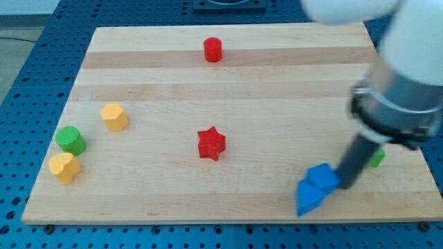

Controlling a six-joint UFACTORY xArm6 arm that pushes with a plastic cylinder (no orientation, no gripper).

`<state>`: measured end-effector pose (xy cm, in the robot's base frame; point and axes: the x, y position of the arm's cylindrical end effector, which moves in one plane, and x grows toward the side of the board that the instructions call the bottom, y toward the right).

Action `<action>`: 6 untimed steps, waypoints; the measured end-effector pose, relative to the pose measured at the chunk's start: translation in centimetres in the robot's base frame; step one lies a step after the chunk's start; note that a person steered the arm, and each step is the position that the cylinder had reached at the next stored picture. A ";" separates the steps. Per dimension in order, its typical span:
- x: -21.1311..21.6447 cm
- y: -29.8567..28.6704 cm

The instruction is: Move the blue triangle below the red star

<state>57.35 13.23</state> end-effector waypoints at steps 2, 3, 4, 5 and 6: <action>4.5 8.7; 4.5 8.3; 4.5 8.0; 4.5 7.3; 4.5 5.8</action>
<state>61.88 19.07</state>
